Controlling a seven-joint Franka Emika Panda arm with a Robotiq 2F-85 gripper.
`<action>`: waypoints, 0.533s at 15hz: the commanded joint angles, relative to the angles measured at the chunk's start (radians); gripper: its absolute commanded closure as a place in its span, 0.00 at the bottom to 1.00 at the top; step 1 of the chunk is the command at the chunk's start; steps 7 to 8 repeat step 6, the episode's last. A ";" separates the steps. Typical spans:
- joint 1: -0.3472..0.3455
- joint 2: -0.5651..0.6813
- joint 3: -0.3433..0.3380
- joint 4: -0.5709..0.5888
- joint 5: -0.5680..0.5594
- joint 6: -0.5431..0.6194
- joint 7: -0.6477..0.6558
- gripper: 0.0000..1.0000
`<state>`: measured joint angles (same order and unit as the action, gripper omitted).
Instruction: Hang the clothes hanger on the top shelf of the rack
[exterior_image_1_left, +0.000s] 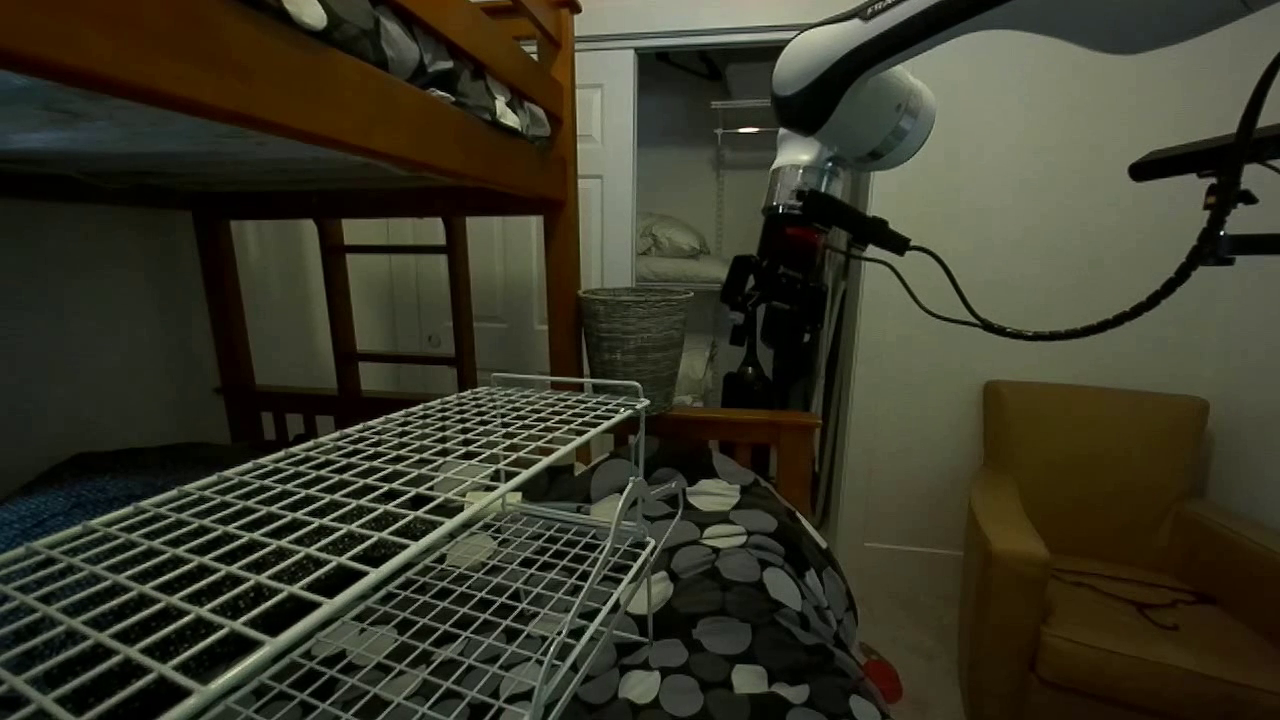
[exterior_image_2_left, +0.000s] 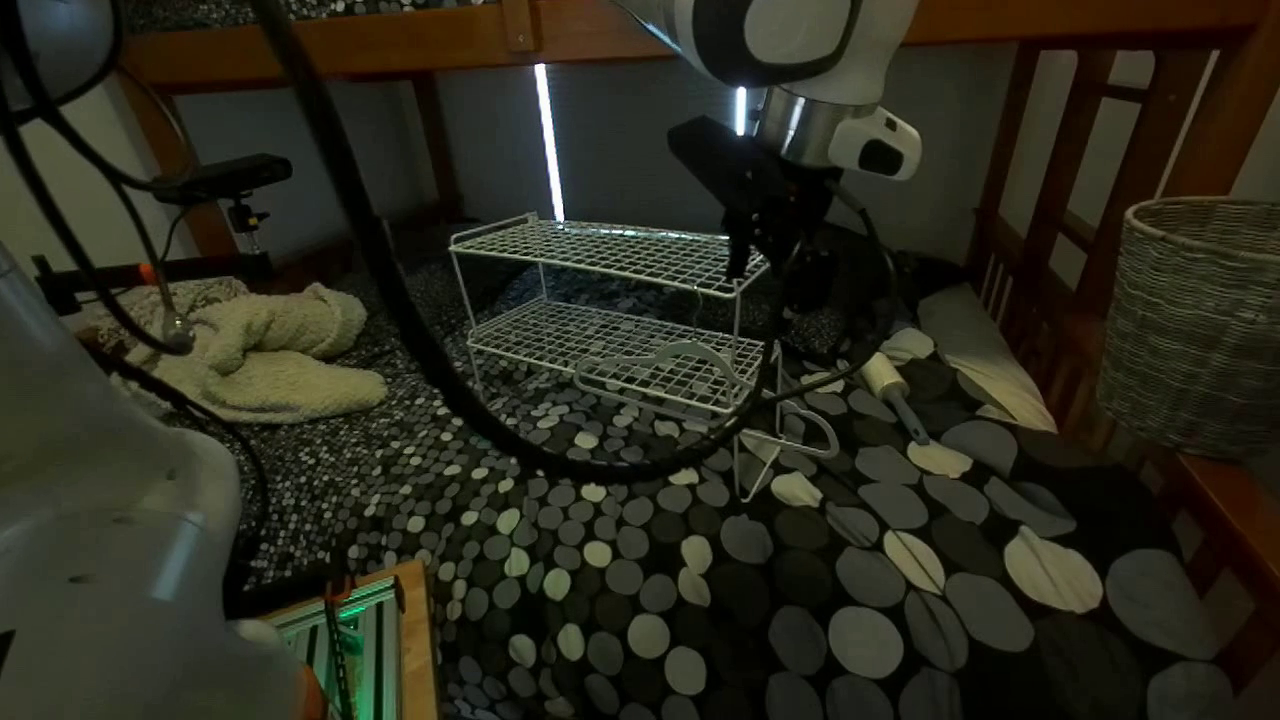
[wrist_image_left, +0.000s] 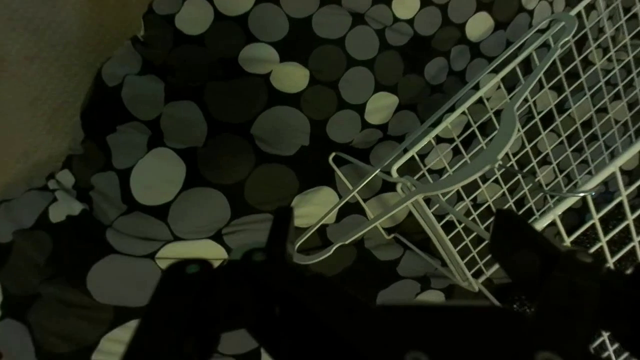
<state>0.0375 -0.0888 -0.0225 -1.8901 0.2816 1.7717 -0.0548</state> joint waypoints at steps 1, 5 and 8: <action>-0.009 -0.005 0.008 -0.003 0.000 0.002 -0.011 0.00; -0.009 -0.010 0.008 -0.011 0.000 0.006 -0.024 0.00; -0.009 -0.011 0.008 -0.013 0.000 0.007 -0.024 0.00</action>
